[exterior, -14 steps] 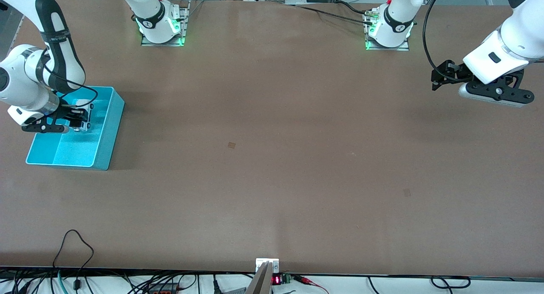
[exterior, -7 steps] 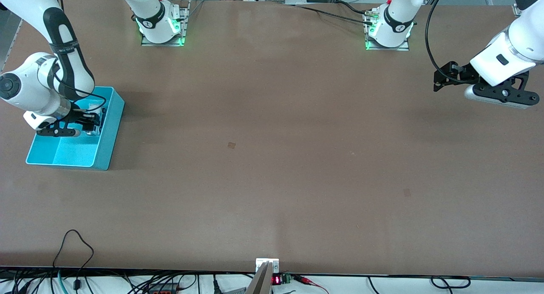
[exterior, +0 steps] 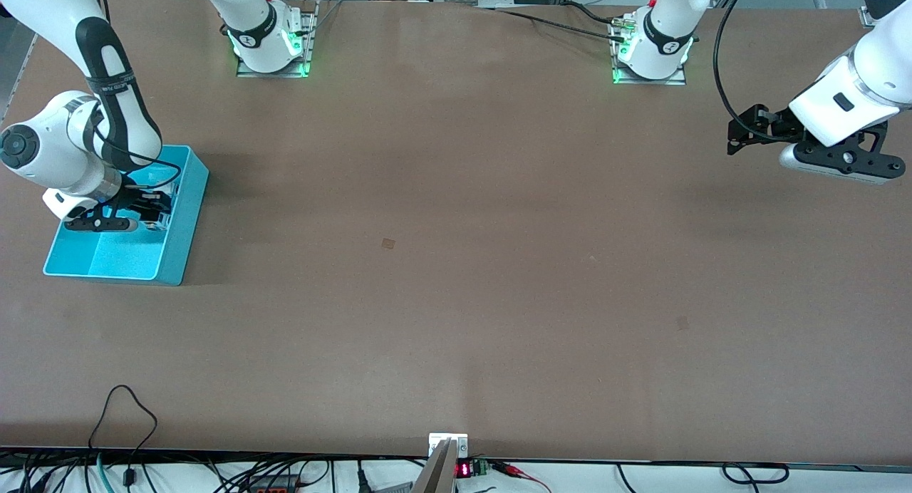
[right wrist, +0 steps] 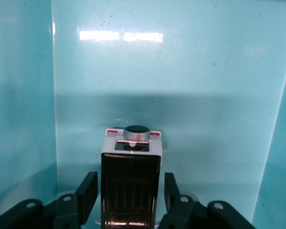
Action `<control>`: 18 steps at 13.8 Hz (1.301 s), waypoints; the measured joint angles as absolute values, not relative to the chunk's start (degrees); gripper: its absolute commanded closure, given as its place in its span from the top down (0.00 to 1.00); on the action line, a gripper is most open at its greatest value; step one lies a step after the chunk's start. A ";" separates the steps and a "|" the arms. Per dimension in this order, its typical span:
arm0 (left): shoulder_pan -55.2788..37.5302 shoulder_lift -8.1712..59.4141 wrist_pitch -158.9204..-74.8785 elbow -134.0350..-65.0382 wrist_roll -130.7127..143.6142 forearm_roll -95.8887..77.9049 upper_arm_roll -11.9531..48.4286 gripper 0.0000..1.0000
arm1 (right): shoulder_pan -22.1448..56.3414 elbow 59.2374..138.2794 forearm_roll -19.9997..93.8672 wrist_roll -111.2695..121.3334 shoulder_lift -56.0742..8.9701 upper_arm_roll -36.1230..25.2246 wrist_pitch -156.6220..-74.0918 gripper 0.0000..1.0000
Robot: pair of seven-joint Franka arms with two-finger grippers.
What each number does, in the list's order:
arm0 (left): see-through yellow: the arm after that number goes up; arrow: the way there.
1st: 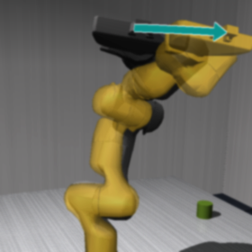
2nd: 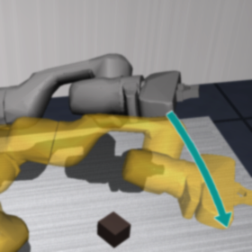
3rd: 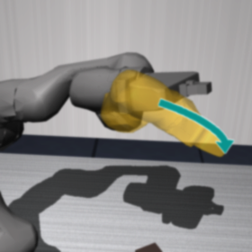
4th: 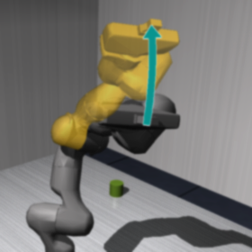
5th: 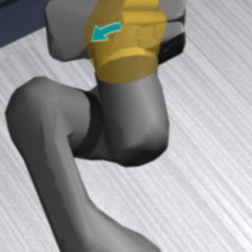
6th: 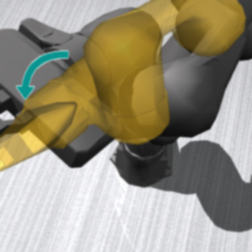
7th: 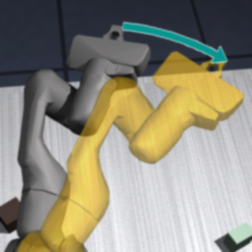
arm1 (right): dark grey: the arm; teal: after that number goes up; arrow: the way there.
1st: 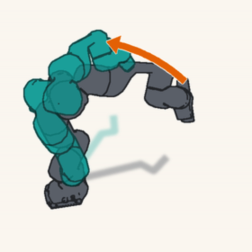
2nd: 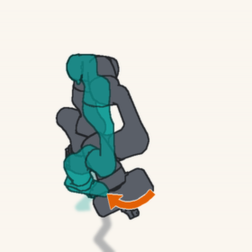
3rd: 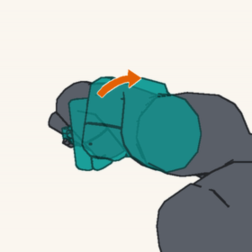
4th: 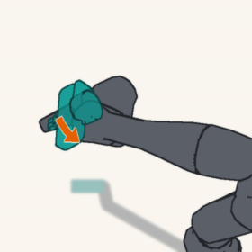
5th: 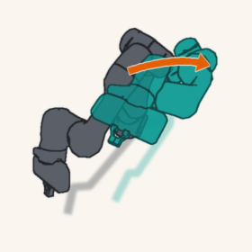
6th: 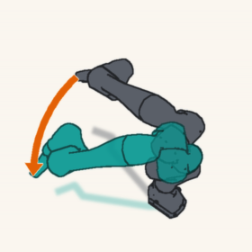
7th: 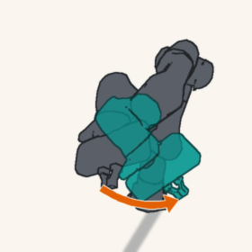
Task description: Wind and store white jeep toy
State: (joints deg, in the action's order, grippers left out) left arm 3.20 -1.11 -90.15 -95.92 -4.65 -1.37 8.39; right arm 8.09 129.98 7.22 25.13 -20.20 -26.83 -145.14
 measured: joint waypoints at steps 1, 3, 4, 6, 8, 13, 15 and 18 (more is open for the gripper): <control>3.23 -1.02 -90.15 -95.92 -4.59 -1.38 8.35 1.00 | 8.12 129.71 7.22 25.21 -20.11 -26.83 -145.15 1.00; 3.50 -0.80 -90.15 -95.91 -4.53 -1.38 8.24 1.00 | 8.19 128.91 7.24 26.19 -19.34 -26.83 -144.80 1.00; 3.59 -0.72 -90.15 -95.91 -4.31 -1.38 8.24 1.00 | 8.19 128.11 7.25 26.86 -18.72 -26.83 -143.73 1.00; 3.59 -0.64 -90.00 -95.90 -3.56 -1.38 8.34 1.00 | 8.22 125.26 7.26 27.51 -17.26 -26.83 -139.26 1.00; 3.59 -0.55 -89.90 -95.83 -3.27 -1.38 8.45 1.00 | 8.24 121.11 7.26 28.08 -15.54 -26.86 -133.23 1.00; 3.66 -0.49 -88.49 -95.35 -2.61 -1.38 8.41 1.00 | 9.27 105.62 7.26 27.34 -12.97 -26.96 -113.70 1.00; 3.65 -0.49 -87.99 -95.11 -2.47 -1.38 8.56 1.00 | 11.51 99.80 6.89 21.99 -12.81 -26.91 -106.72 1.00; 3.64 -0.49 -87.65 -94.88 -2.08 -1.38 8.72 1.00 | 14.53 94.95 6.62 18.03 -12.07 -26.76 -102.00 1.00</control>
State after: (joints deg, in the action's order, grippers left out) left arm 3.64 -0.49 -87.65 -94.88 -2.08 -1.38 8.72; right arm 14.53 94.95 6.62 18.03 -12.07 -26.76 -102.00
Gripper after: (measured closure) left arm 0.000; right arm 0.000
